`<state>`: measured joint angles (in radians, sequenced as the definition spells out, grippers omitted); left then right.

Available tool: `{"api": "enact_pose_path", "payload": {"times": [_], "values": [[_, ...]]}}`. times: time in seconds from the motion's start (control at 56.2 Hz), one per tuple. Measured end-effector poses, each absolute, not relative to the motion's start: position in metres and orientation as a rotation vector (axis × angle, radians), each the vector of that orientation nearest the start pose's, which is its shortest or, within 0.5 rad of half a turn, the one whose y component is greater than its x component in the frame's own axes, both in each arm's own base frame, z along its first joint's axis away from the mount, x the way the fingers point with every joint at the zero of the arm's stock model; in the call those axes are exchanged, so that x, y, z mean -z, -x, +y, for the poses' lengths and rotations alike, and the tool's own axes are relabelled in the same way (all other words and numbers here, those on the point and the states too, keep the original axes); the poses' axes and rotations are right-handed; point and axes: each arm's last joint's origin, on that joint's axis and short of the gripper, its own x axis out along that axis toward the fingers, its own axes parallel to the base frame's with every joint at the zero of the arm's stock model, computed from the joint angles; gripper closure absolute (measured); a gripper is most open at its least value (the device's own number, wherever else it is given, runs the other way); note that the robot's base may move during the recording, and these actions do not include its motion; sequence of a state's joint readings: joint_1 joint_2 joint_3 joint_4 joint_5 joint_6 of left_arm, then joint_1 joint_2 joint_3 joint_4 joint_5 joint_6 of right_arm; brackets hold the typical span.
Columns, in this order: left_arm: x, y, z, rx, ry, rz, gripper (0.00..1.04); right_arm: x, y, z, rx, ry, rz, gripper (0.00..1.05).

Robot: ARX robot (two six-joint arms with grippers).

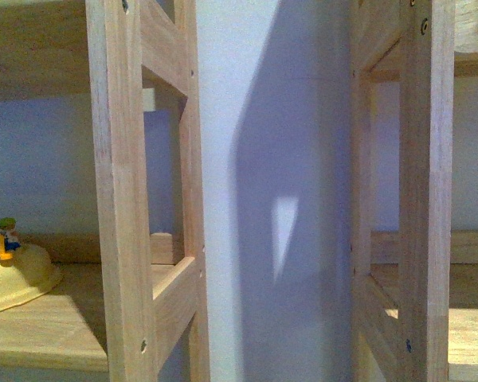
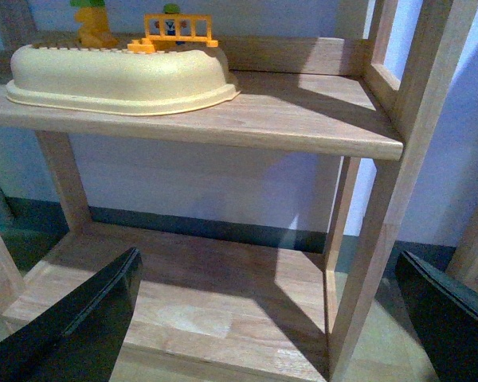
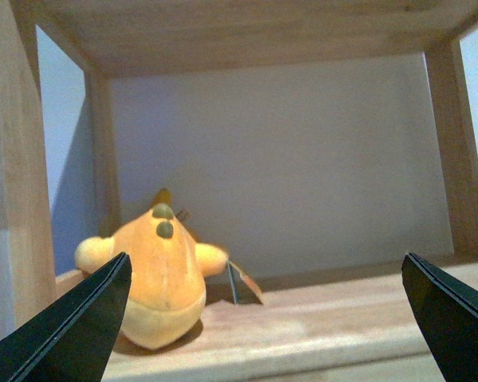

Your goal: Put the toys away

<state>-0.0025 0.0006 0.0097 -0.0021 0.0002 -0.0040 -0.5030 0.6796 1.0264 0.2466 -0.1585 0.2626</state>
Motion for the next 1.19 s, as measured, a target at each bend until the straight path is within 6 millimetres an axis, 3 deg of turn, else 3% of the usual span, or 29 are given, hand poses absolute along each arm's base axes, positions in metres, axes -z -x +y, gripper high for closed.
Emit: {"api": "enact_pose_path", "payload": {"times": [0.16,0.445,0.534,0.712,0.837,1.193], "values": [[-0.167,-0.097,0.0,0.003,0.004,-0.007,0.06,-0.412,-0.098,-0.041,0.244,-0.132,-0.495,0.02],[-0.167,-0.097,0.0,0.003,0.004,-0.007,0.06,-0.309,-0.099,-0.009,0.101,-0.162,-0.264,0.02],[-0.167,-0.097,0.0,0.003,0.004,-0.007,0.06,-0.295,-0.103,-0.005,0.075,-0.161,-0.218,0.02],[-0.167,-0.097,0.0,0.003,0.004,-0.007,0.06,-0.295,-0.102,-0.005,0.067,-0.156,-0.218,0.02],[-0.167,-0.097,0.0,0.003,0.004,-0.007,0.06,-0.28,-0.099,0.0,-0.002,-0.06,-0.023,0.21],[-0.167,-0.097,0.0,0.003,0.004,-0.007,0.06,-0.228,-0.098,0.0,0.003,-0.009,0.009,0.77]]}}
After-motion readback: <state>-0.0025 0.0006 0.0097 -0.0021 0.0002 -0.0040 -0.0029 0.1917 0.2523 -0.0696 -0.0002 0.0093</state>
